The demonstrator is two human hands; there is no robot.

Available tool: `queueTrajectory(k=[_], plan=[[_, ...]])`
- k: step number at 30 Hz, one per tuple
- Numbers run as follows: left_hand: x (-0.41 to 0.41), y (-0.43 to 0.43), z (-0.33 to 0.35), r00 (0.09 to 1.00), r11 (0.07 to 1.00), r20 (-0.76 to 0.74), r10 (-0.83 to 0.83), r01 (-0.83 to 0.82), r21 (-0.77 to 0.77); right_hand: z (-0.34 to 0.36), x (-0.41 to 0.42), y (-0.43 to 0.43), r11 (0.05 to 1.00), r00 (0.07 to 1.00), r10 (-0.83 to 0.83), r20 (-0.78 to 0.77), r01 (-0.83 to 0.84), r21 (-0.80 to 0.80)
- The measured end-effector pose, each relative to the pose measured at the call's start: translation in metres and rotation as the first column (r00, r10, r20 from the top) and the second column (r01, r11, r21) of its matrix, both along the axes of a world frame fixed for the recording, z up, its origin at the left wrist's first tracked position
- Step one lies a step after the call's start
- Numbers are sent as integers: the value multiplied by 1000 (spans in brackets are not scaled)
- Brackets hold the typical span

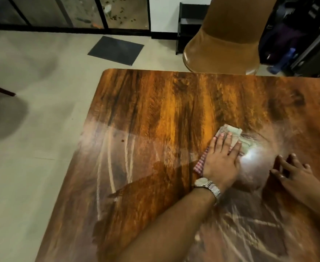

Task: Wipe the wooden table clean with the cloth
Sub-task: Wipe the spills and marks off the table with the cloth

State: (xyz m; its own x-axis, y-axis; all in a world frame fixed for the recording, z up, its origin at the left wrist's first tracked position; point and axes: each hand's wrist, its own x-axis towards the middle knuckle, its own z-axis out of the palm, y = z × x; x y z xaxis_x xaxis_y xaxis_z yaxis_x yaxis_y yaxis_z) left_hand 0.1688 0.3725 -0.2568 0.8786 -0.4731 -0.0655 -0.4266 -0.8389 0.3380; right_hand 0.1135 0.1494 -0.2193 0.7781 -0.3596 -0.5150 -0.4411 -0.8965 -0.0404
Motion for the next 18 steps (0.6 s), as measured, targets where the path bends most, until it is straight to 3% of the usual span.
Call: queueTrajectory(k=[3, 5, 10, 14, 18], plan=[[33, 84, -1, 992, 992, 20, 126, -125, -13, -7, 15, 33, 988, 987, 154, 39, -153, -35], [57, 149, -2, 969, 969, 37, 243, -244, 23, -7, 34, 71, 989, 985, 148, 84, -146, -30], [89, 298, -6, 854, 851, 76, 515, -520, 80, -19, 85, 192, 961, 955, 258, 146, -269, 60], [96, 361, -7, 775, 770, 66, 629, -632, 89, -22, 101, 268, 939, 927, 323, 191, -339, 57], [74, 391, -6, 708, 708, -31, 706, -705, 44, -21, 99, 276, 935, 922, 339, 186, -352, 39]])
